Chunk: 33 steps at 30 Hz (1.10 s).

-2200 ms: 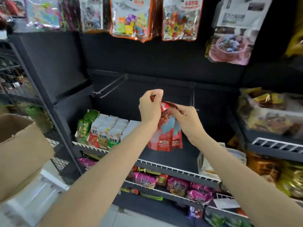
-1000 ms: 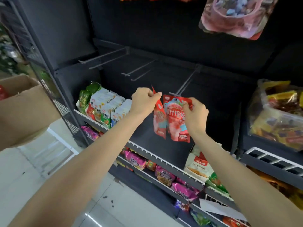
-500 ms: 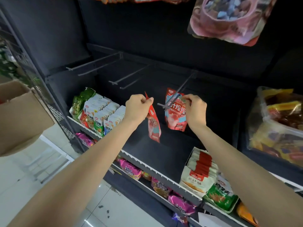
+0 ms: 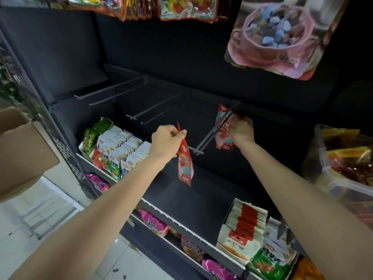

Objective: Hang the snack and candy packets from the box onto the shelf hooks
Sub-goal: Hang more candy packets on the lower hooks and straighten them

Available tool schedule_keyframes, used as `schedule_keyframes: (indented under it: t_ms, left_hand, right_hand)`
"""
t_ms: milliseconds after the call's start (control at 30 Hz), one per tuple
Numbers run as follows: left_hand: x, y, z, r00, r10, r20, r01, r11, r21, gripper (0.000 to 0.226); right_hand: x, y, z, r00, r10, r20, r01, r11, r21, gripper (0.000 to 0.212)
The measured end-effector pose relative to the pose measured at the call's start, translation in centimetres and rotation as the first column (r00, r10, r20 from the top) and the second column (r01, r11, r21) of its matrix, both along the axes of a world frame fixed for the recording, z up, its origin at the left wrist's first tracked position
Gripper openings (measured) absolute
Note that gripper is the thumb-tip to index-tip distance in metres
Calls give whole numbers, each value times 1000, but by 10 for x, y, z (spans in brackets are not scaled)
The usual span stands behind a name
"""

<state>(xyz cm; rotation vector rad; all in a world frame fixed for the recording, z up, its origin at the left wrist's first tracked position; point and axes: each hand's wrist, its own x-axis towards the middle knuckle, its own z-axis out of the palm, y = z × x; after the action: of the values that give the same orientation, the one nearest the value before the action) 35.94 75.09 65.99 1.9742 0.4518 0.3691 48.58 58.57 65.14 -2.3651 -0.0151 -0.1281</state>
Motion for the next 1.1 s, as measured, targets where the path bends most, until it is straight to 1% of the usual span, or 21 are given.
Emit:
schedule_keyframes:
  t_ms: [33,100,167,200,267,333,400,433,467,533,567,633,667,700,767,800,833,867,900,967,1100]
  left_hand:
    - [-1,-1,0,1000,0,3,0,1000,-12,29]
    - [-3,-2,-1,1000,-9,5,10,996,-89,25]
    - [-9,-5,0,999,-32,-6,31,983,-179,21]
    - [-11,-7,0,999,-50,-17,45,975,-219,20]
    - [-19,-11,-2,996,-82,-26,69,944,-323,17]
    - [-26,-15,-5,998,-54,-14,44,916,-398,16]
    - [-28,-15,-13,1000,-3,-14,-3,913,-408,38]
    - [-29,-16,-17,1000,7,-12,-12,910,-415,41]
    - [-31,-18,-18,1000,7,-6,-9,902,-432,38]
    - [-36,-24,-17,999,-21,25,31,873,-488,22]
    - [-37,-27,-17,998,-48,44,64,859,-507,20]
    - [-39,-28,-16,989,-116,94,147,845,-514,22]
    - [-41,-28,-15,983,-143,112,180,852,-491,25]
    - [-42,-27,-18,980,-158,124,196,885,-422,28]
    - [-43,-23,-26,976,-158,148,176,978,-116,24]
    - [-45,-22,-30,972,-153,179,146,988,51,17]
    - [-47,-20,-35,965,-154,214,117,977,176,9]
    - [-49,-19,-39,956,-167,240,102,960,262,9]
    - [-50,-17,-44,947,-188,259,100,942,319,17]
    - [-51,-15,-49,938,-241,248,128,908,400,33]
    - [-52,-14,-57,946,-272,178,161,867,471,46]
  right_hand:
    - [-10,0,-2,998,-16,61,15,1000,10,42]
    - [-37,1,-10,978,-8,209,2,1000,30,38]
    - [-65,4,-19,948,79,307,-104,992,67,33]
    - [-79,5,-21,937,150,315,-191,976,104,33]
    - [-103,7,-19,909,316,273,-375,905,201,39]
    - [-120,6,-14,853,480,205,-522,793,315,38]
    - [-129,5,-13,777,619,112,-608,692,390,38]
    - [-130,4,-15,755,649,96,-629,676,384,40]
    - [-130,4,-18,757,644,111,-636,686,354,41]
    - [-130,3,-21,794,570,212,-609,744,275,34]
    - [-132,3,-21,806,533,259,-590,763,265,29]
    - [-135,0,-21,827,458,327,-548,786,285,19]
    - [-136,-2,-22,846,402,351,-509,805,305,16]
    - [-136,-3,-21,870,339,359,-458,825,331,13]
    - [-135,-4,-21,917,239,319,-354,855,378,11]
    - [-134,-4,-21,932,216,290,-320,868,381,10]
    - [-134,-4,-22,940,209,270,-302,878,370,9]
    - [-133,-3,-23,943,208,261,-295,885,360,9]
    - [-133,-2,-24,943,205,261,-291,888,356,10]
    - [-134,1,-25,944,190,268,-281,890,358,12]
    - [-136,5,-33,946,169,276,-265,896,358,9]
